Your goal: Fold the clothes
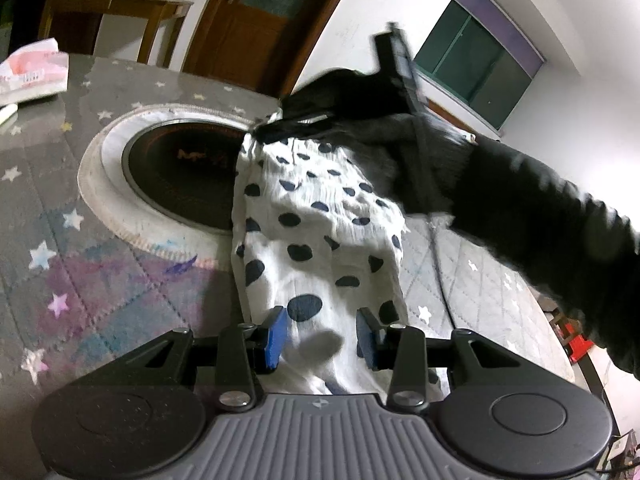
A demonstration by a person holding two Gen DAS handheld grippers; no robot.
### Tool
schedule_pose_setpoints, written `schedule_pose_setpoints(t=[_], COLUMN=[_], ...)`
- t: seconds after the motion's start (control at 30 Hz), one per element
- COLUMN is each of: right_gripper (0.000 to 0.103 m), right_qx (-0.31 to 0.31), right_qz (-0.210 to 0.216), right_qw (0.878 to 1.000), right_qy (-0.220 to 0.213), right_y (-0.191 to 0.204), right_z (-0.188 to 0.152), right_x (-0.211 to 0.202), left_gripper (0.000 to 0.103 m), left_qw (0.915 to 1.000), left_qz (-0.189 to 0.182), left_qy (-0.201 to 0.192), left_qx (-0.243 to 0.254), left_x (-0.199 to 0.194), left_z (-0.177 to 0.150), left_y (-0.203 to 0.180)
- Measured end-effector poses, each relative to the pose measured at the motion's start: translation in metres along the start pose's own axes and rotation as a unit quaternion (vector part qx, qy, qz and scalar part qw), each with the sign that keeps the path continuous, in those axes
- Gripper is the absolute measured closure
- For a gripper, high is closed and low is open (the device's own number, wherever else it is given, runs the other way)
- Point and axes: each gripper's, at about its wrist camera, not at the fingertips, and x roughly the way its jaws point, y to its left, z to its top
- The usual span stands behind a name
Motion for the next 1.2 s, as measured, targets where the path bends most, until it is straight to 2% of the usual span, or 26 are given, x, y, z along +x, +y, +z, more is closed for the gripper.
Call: schedule_pose_setpoints(t=[0.23,0.43,0.53,0.67,0.8,1.0,1.13,1.2], right_gripper=[0.092,0.090,0.090,0.090,0.076,0.072,0.070,0.065], right_qx=[-0.014,0.032,0.048,0.032,-0.018,-0.093,-0.133,-0.152], right_qz=[-0.046,-0.059,-0.039,-0.010,0.008,0.009,0.031,0.040], right_qw=[0.999,0.998,0.998,0.999,0.999,0.995,0.990,0.987], right_qy=[-0.003,-0.017,-0.019,-0.022,-0.026,-0.028,-0.023,-0.024], right_y=[-0.038,-0.083,-0.097,-0.097,-0.090,-0.087,-0.085,-0.085], right_z=[-0.036,-0.085,-0.105,-0.122,-0.129,-0.133,-0.130,-0.129], right_x=[-0.081,-0.126,-0.130,-0.132,-0.134,-0.125,-0.117,-0.114], left_gripper=[0.062,0.062,0.062,0.062,0.063,0.063,0.063,0.062], left_qw=[0.9999,0.9997,0.9991,0.9971,0.9948,0.9924,0.9920,0.9919], left_qz=[0.001,0.014,0.033,0.071,0.096,0.118,0.119,0.119], left_qy=[-0.015,-0.018,-0.021,-0.019,-0.013,0.004,0.016,0.022], left_qx=[0.005,0.013,0.020,0.022,0.030,0.034,0.038,0.039], left_x=[0.001,0.011,0.020,0.040,0.061,0.095,0.115,0.125], left_z=[0.011,0.024,0.037,0.058,0.078,0.103,0.113,0.116], left_y=[-0.004,-0.012,-0.015,-0.013,-0.007,0.002,0.004,0.004])
